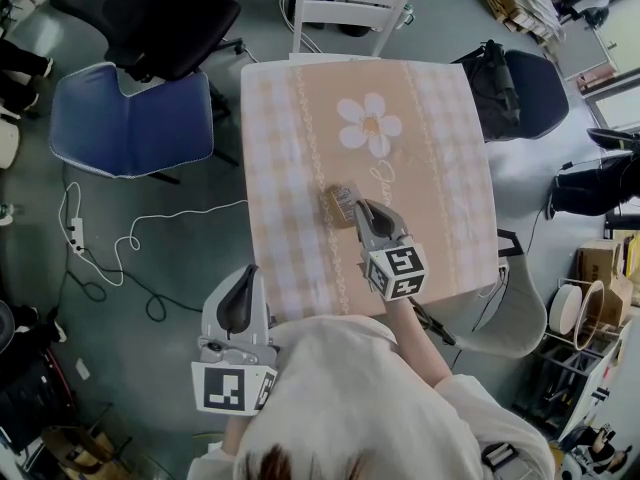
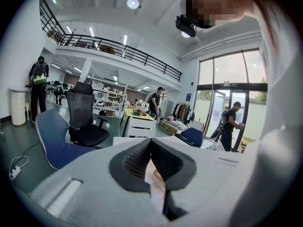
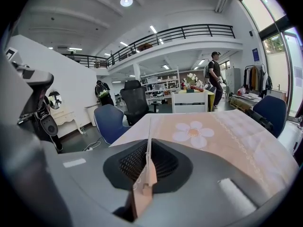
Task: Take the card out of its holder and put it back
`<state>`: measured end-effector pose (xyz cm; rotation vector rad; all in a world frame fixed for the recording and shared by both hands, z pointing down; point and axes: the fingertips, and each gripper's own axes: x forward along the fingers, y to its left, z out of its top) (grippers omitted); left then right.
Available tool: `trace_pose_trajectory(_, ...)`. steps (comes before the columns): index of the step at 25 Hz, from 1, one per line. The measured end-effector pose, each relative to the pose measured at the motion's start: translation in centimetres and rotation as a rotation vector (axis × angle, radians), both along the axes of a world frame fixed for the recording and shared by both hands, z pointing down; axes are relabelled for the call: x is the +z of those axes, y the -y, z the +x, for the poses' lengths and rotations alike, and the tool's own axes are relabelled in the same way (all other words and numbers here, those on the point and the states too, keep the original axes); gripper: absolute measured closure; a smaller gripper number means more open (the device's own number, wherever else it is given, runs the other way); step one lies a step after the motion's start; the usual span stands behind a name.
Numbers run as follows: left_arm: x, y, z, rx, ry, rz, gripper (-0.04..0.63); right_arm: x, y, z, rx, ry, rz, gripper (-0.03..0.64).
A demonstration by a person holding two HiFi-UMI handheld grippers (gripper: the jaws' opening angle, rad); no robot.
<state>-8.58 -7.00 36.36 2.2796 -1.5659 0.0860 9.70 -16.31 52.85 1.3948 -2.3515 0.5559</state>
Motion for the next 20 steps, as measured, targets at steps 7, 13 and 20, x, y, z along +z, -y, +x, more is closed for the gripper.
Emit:
trace_pose_trajectory(7,-0.05,-0.13,0.24,0.007,-0.003,0.004,0.595,0.67,-0.14,-0.03,-0.015,-0.010,-0.003,0.601)
trace_pose_trajectory(13,-0.28,-0.25,0.02,0.002,-0.004,0.011,0.595,0.60,-0.15,-0.05,-0.007,0.007,0.006,0.601)
trace_pose_trajectory(20,-0.39,-0.28,0.12,0.006,-0.008,0.018,0.595,0.60,-0.07,-0.02,-0.002,0.012,0.013,0.601)
